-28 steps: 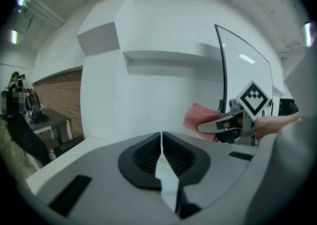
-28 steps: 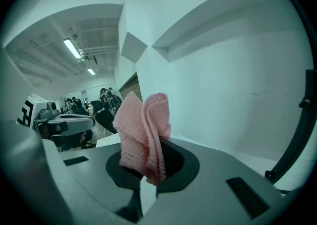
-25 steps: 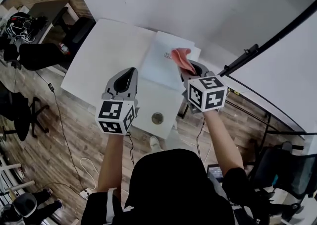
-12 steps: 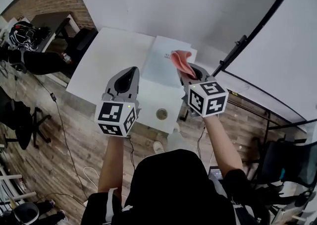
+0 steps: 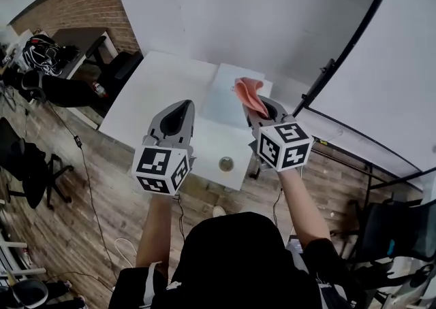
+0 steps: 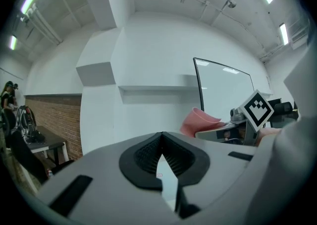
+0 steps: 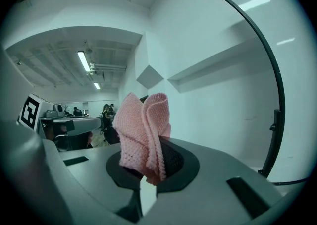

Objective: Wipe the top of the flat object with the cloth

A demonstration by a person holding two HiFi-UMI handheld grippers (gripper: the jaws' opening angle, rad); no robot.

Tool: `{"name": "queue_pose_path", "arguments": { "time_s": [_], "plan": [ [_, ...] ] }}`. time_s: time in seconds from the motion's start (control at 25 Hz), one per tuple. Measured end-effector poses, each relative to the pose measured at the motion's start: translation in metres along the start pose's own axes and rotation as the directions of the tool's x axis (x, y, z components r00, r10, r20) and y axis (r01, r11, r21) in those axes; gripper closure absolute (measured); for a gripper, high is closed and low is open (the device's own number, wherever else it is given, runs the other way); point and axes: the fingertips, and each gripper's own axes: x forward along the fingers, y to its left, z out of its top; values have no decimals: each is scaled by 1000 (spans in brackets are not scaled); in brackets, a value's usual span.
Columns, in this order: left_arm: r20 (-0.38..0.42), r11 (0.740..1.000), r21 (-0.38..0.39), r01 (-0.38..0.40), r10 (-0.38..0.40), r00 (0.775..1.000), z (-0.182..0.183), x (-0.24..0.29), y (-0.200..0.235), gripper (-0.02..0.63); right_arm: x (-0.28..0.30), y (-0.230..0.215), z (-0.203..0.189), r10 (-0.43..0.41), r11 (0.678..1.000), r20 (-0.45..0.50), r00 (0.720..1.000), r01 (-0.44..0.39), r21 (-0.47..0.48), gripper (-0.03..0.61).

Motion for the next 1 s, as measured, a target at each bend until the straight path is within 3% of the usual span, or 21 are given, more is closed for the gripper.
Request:
{"name": "queue_pose_path", "arguments": {
  "time_s": [0.48, 1.0],
  "plan": [
    [55, 1000, -7, 21, -20, 998, 28, 2, -49, 601, -47, -7, 23, 19, 999, 44, 999, -17, -42, 534],
    [44, 1000, 0, -17, 17, 999, 33, -12, -111, 601, -106, -21, 23, 67, 997, 67, 996, -64, -34, 534]
  ]
}}
